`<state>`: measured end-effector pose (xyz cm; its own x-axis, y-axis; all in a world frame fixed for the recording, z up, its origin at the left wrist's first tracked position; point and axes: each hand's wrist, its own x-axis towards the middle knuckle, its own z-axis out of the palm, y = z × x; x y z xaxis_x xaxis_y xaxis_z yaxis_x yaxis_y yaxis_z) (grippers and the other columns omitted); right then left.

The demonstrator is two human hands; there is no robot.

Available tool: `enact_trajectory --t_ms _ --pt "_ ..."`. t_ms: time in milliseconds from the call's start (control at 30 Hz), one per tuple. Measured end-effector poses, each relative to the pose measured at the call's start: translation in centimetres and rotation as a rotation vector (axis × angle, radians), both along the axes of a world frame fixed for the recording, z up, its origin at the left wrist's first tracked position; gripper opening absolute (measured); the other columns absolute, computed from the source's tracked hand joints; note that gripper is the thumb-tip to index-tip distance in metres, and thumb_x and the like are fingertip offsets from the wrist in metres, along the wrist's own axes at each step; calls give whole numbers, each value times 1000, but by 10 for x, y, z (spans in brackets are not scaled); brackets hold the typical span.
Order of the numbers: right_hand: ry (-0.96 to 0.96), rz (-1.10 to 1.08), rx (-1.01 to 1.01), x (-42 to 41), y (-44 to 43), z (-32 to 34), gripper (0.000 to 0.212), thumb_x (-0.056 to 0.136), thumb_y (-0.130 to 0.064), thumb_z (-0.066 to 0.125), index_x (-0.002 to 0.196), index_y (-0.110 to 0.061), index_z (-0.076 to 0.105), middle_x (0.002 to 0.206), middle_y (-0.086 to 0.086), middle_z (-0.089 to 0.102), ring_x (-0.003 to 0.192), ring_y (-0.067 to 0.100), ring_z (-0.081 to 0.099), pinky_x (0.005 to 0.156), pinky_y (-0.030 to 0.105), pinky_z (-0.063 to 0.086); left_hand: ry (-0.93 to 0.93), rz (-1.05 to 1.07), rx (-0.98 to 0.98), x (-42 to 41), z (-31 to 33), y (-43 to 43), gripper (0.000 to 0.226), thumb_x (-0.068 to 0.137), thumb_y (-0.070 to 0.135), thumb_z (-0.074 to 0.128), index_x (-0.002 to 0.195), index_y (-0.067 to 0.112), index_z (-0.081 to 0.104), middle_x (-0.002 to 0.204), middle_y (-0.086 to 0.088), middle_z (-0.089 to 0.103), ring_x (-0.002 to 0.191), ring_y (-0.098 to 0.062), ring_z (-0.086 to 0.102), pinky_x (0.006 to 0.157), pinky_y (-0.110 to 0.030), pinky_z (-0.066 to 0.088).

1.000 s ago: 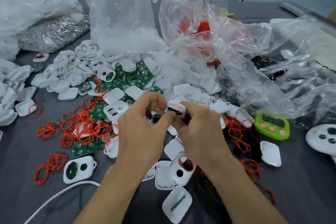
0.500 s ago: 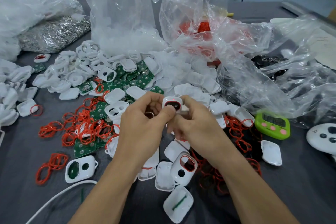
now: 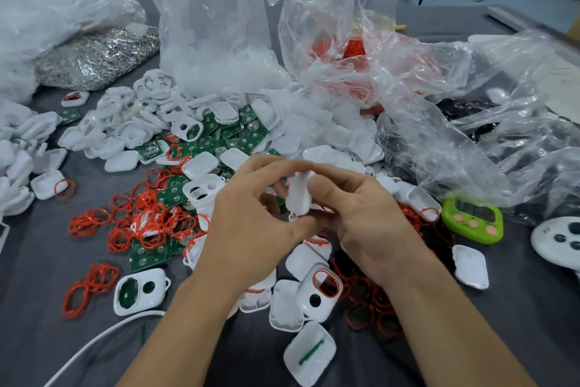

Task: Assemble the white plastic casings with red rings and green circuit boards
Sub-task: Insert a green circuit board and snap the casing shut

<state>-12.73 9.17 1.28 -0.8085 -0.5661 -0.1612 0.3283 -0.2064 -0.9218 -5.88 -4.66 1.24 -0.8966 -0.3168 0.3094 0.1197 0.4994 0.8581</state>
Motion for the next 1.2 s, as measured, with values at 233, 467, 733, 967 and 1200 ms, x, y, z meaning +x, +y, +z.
enact_trajectory --t_ms 233,467,733,967,1200 --pt "-128 122 -83 -4 8 2 28 87 -20 62 105 -9 80 109 17 77 91 22 75 67 31 63 -11 10 -62 4 7 -3 66 51 18 99 105 45 73 111 25 57 96 10 54 77 -7 41" --pt "-57 114 -112 -8 8 -1 26 92 -9 60 110 -6 79 110 18 77 94 26 76 77 34 63 125 98 -96 3 3 6 68 54 4 96 109 36 74 110 22 62 100 10 57 80 -4 39" --pt "254 -90 114 -9 8 -6 41 92 18 56 102 -14 79 98 9 81 92 23 78 77 28 62 11 146 66 0 -6 4 61 68 12 90 117 41 69 97 27 73 94 3 67 76 -15 51" --pt "392 -146 173 -10 9 -5 34 81 14 69 90 -16 83 89 3 81 87 18 79 76 24 60 -17 106 315 -9 -13 -7 29 80 -6 79 85 23 75 78 4 77 73 -11 71 70 -19 55" --pt "403 -159 181 -7 10 -6 34 77 13 76 89 -18 84 88 1 81 87 18 79 77 22 60 -38 180 367 -5 -15 6 25 83 14 84 98 33 78 85 16 79 84 -3 76 76 -23 61"
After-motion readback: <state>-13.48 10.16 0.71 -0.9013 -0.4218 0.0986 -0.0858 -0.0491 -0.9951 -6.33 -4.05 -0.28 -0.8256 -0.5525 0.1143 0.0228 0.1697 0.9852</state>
